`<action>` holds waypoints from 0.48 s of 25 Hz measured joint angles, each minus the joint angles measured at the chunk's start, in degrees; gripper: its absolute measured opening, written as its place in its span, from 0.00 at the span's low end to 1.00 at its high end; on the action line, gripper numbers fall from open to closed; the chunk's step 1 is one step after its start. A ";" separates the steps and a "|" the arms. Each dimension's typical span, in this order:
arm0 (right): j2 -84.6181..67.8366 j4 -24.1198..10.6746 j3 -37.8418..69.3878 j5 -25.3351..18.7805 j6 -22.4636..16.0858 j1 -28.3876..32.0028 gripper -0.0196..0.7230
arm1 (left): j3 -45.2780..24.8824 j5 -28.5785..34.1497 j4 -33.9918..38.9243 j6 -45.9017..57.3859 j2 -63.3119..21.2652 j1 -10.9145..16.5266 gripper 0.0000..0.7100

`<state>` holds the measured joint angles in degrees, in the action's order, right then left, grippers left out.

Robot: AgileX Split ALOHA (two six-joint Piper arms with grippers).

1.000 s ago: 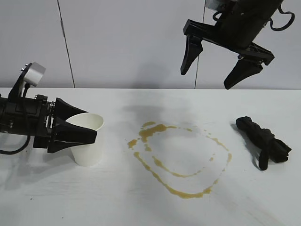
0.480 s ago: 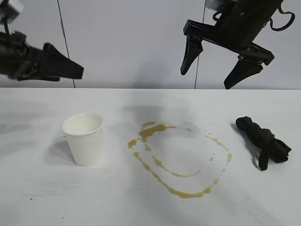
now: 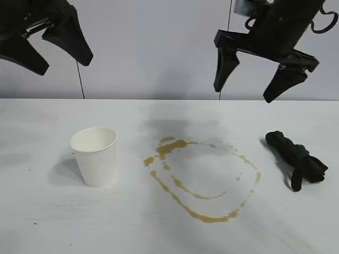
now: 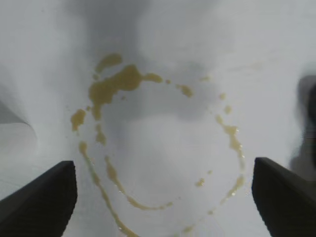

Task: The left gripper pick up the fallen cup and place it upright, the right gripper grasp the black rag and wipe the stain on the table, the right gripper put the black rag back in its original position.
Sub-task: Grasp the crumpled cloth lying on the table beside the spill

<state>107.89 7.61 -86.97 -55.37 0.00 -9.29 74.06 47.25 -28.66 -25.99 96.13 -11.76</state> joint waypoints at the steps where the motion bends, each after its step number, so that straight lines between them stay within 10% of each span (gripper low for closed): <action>1: -0.13 -1.30 0.00 -0.21 0.00 1.48 0.89 | 0.05 0.25 0.38 0.32 0.00 0.00 0.98; 12: -0.26 -3.21 6.48 2.95 1.45 11.31 0.83 | 0.05 0.91 0.43 0.73 0.00 0.00 0.98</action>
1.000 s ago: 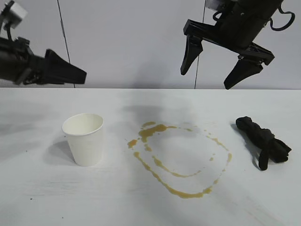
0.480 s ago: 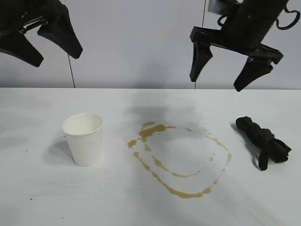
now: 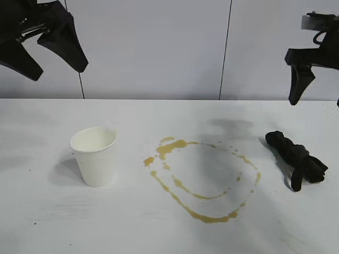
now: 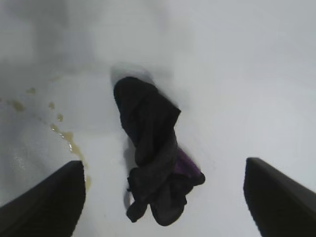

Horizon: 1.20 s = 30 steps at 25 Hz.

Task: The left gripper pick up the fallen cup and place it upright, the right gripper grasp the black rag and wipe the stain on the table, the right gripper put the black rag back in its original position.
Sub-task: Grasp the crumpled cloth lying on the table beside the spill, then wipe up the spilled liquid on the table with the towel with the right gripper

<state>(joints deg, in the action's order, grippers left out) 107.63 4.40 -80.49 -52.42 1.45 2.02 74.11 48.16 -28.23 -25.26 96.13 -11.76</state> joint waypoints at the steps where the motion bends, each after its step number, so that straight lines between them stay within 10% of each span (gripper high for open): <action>1: 0.06 0.26 1.29 1.08 0.23 -0.12 0.83 | 0.00 0.00 0.00 0.00 0.00 0.00 0.98; 14: 7.47 -2.44 6.79 9.15 -2.89 -3.42 0.72 | 0.00 -0.18 0.00 0.03 0.00 0.00 0.98; 20: 9.81 -2.95 6.79 9.09 -4.85 -3.43 0.17 | 0.00 -0.18 0.06 0.03 0.00 0.00 0.98; 30: 9.81 0.47 2.15 12.14 -6.14 -9.90 0.14 | 0.00 -0.18 0.07 0.07 0.00 0.00 0.98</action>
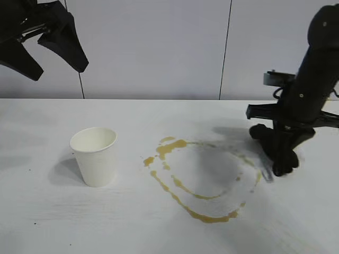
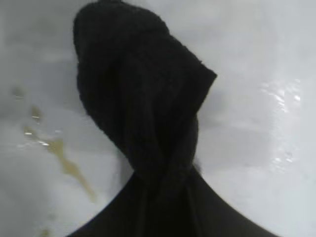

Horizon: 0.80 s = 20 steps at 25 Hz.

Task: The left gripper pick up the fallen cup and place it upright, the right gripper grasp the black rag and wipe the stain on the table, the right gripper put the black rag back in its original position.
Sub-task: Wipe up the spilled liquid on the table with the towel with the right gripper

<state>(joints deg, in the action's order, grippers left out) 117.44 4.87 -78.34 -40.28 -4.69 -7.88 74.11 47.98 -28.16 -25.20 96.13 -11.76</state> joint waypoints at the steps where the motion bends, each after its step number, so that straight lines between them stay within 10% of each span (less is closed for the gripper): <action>1: 0.13 0.26 -1.08 0.67 -0.44 -1.64 0.14 | 0.00 0.00 0.00 0.00 0.00 0.00 0.98; 20: 9.39 1.33 -12.73 1.84 -4.29 -22.18 0.14 | 0.00 0.00 1.96 0.00 0.00 0.00 0.98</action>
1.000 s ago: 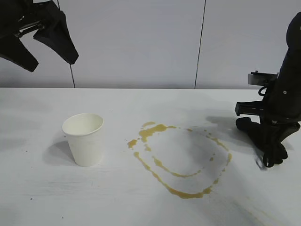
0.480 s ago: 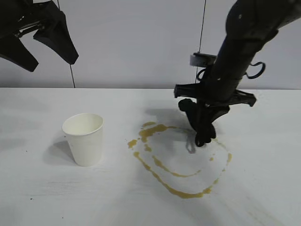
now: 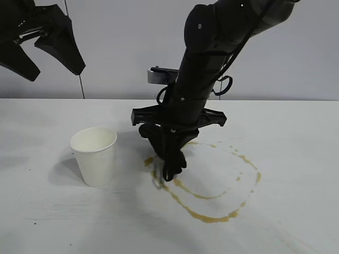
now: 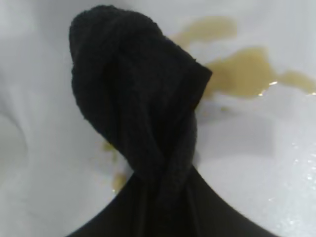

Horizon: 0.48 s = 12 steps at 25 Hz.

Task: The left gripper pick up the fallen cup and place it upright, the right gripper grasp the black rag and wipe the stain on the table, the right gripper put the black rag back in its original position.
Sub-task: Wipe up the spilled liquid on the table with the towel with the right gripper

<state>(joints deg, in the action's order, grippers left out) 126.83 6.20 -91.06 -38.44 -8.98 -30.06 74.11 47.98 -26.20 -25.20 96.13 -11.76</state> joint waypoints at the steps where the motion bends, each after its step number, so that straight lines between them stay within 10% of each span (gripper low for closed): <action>1: 0.64 -0.71 -0.12 0.87 -0.89 0.18 0.14 | 0.00 0.00 0.05 0.00 0.00 0.00 0.98; 12: 3.14 -1.78 -1.17 4.78 -4.74 10.81 0.14 | 0.00 0.00 0.91 0.00 0.00 0.00 0.98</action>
<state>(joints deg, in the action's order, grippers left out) 129.97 4.42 -92.23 -33.66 -13.72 -19.25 74.11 47.98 -25.29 -25.20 96.13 -11.76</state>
